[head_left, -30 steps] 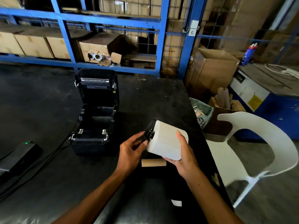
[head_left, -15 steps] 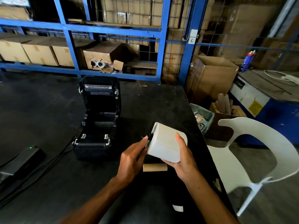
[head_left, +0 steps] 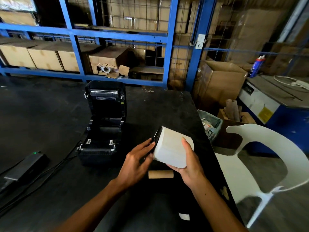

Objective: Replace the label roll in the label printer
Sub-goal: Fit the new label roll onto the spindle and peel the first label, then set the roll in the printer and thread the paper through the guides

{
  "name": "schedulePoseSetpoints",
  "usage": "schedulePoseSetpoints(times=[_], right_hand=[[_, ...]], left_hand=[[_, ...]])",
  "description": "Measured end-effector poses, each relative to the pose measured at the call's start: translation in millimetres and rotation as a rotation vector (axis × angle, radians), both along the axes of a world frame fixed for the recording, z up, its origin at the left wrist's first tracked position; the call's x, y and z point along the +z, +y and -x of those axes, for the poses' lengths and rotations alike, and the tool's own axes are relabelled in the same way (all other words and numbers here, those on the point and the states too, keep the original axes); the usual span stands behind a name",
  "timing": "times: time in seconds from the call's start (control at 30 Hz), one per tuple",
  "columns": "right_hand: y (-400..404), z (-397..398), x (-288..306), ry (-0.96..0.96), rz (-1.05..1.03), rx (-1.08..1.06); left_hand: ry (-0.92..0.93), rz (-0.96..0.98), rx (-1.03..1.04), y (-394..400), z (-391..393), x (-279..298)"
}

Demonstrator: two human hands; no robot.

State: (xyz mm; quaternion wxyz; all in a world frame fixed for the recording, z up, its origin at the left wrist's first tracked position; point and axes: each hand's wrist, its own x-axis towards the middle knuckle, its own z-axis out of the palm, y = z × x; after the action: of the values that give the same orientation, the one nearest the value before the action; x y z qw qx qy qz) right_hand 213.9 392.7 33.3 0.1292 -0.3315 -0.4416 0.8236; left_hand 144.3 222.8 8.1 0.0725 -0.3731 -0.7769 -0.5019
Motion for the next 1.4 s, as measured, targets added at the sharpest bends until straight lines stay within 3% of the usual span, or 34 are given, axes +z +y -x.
schedulePoseSetpoints(times=[0.5,0.67,0.9,1.2,1.4], right_hand=[[-30,35,8,-0.002,-0.101,0.127],[-56,58,15,-0.021,-0.143,0.153],[-101,97,36,0.021,-0.194,0.222],[-147,141,47,0.044,-0.217,0.236],[-165,175,39,0.015,-0.264,0.263]], left_hand=[[-0.389,-0.205,0.107,-34,8,26],[-0.483,-0.182,0.211,-53,23,46],[-0.788,-0.358,0.303,-84,58,63],[-0.949,-0.188,0.042,-143,131,71],[-0.899,-0.164,0.095,-151,166,59]])
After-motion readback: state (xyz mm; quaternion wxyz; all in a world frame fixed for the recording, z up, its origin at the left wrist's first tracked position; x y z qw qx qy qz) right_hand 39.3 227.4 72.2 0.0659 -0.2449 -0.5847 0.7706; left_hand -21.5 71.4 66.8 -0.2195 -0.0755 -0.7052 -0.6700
